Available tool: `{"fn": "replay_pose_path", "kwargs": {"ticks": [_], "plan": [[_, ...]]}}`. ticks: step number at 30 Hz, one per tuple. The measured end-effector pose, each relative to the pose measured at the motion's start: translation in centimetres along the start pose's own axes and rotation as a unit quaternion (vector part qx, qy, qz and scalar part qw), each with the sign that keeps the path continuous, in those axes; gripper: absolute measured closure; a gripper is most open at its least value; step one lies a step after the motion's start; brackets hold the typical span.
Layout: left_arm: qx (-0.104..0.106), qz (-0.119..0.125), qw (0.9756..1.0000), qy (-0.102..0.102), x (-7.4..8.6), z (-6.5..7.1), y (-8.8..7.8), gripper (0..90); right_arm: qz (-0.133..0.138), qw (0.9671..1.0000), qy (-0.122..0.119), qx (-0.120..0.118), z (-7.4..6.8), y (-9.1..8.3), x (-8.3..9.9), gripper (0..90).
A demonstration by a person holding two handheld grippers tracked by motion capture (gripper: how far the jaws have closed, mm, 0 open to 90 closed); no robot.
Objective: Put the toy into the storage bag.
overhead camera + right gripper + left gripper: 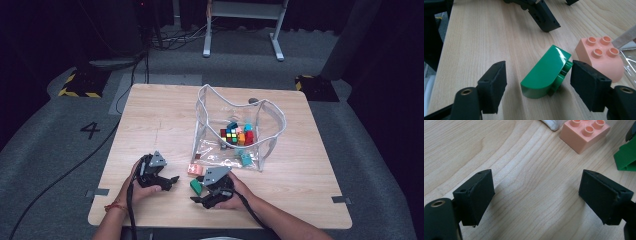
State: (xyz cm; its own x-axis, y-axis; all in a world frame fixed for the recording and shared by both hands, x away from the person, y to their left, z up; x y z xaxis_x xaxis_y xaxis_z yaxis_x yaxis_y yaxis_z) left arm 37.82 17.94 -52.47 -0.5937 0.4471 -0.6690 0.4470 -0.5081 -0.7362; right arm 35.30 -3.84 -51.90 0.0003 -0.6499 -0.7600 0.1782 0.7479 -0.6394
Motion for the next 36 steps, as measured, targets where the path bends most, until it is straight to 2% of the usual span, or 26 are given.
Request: {"fn": "replay_pose_path", "kwargs": {"ticks": [2, 3, 4, 6, 7, 9, 10, 11, 13, 14, 15, 16, 17, 19, 20, 24, 26, 27, 28, 30, 31, 33, 36], "plan": [[0.000, 0.001, 1.0000, -0.001, 0.0, 0.0, 0.0, 13.2, -0.008, 0.9998, 0.018, 0.005, 0.0, 0.1, 0.1, 36.3], [0.000, 0.000, 1.0000, 0.000, 0.0, 0.0, 0.0, 13.2, -0.009, 0.9998, 0.016, 0.007, 0.2, 0.2, 0.2, 38.1], [0.000, 0.000, 1.0000, 0.000, 0.0, 0.0, 0.0, 13.2, -0.002, 0.9995, 0.030, 0.011, 0.1, 0.4, 0.1, 39.6], [0.000, 0.000, 1.0000, -0.001, 0.0, 0.0, 0.0, 13.2, -0.004, 0.9990, 0.041, 0.017, 0.2, 0.5, 0.1, 45.1], [0.000, 0.000, 1.0000, 0.000, 0.0, 0.0, 0.0, 13.2, -0.005, 0.9992, 0.037, 0.017, 0.3, 0.4, 0.2, 47.4], [0.000, 0.001, 1.0000, -0.001, 0.0, 0.0, 0.0, 13.2, -0.009, 0.9986, 0.050, 0.014, 0.3, 0.3, 0.2, 51.2], [0.000, 0.000, 1.0000, 0.000, 0.0, 0.0, 0.0, 13.2, -0.006, 0.9990, 0.040, 0.017, 0.5, 0.3, 0.2, 55.3], [0.000, 0.000, 1.0000, 0.000, 0.0, 0.0, 0.0, 13.2, -0.006, 0.9987, 0.047, 0.018, 0.4, 0.3, 0.2, 59.8], [0.000, 0.000, 1.0000, 0.000, 0.0, 0.0, 0.0, 13.2, -0.005, 0.9985, 0.051, 0.019, 0.6, 0.1, 0.3, 63.4], [0.000, 0.000, 1.0000, 0.000, 0.0, 0.0, 0.0, 13.2, -0.006, 0.9987, 0.046, 0.019, 0.7, -0.1, 0.3, 65.2], [0.000, 0.000, 1.0000, 0.000, 0.0, 0.0, 0.0, 13.2, -0.010, 0.9980, 0.060, 0.020, 0.5, -0.2, 0.4, 66.4], [0.000, 0.000, 1.0000, 0.000, 0.0, 0.0, 0.0, 13.2, -0.015, 0.9980, 0.058, 0.019, 0.6, -0.5, 0.4, 66.7], [0.000, 0.001, 1.0000, 0.000, 0.0, 0.0, 0.0, 13.2, -0.010, 0.9991, 0.037, 0.018, 0.9, -0.6, 0.5, 66.9], [0.000, 0.000, 1.0000, 0.000, 0.0, 0.0, 0.0, 13.2, -0.007, 0.9982, 0.056, 0.020, 0.7, -1.0, 0.5, 67.2], [0.000, 0.001, 1.0000, -0.001, 0.0, 0.0, 0.0, 13.2, 0.000, 0.9987, 0.047, 0.020, 0.8, -1.2, 0.5, 67.2], [0.000, 0.000, 1.0000, 0.000, 0.0, 0.0, 0.0, 13.2, 0.004, 0.9986, 0.049, 0.018, 0.8, -2.6, 1.0, 67.4], [0.000, 0.000, 1.0000, 0.000, 0.0, 0.0, 0.0, 13.2, 0.001, 0.9980, 0.060, 0.019, 0.8, -3.5, 1.4, 67.4], [0.000, 0.000, 1.0000, 0.000, 0.0, 0.0, 0.0, 13.2, 0.009, 0.9985, 0.050, 0.021, 1.0, -3.9, 1.5, 67.4], [0.000, 0.000, 1.0000, 0.000, 0.0, 0.0, 0.0, 13.2, 0.006, 0.9981, 0.058, 0.022, 0.9, -4.4, 1.7, 67.4], [0.000, 0.000, 1.0000, 0.000, 0.0, 0.0, 0.0, 13.2, 0.008, 0.9983, 0.051, 0.029, 1.2, -5.2, 2.2, 67.4], [0.000, 0.001, 1.0000, 0.000, 0.0, 0.0, 0.0, 13.2, 0.001, 0.9973, 0.065, 0.034, 1.1, -5.8, 2.5, 67.4], [0.000, 0.000, 1.0000, 0.000, 0.0, 0.0, 0.0, 13.2, 0.003, 0.9981, 0.046, 0.041, 1.5, -6.6, 3.0, 67.4], [0.000, 0.001, 1.0000, 0.000, 0.0, 0.0, 0.0, 13.2, 0.004, 0.9978, 0.045, 0.049, 1.8, -8.1, 4.0, 67.4]]}}
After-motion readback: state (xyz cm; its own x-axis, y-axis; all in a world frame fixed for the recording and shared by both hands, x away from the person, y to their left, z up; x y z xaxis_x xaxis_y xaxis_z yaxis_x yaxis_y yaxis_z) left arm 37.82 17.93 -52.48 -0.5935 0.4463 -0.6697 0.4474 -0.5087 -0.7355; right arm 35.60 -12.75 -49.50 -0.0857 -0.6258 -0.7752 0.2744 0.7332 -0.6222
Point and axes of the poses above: each handheld gripper's, and its own axes: y roughly forward along the jaws, x roughly out of its underside, z roughly to its right, the point moved 3 cm from there along y, roughly forward along the jaws, and after that the axes turned 6 degrees about -y, right-handed, at the moved point
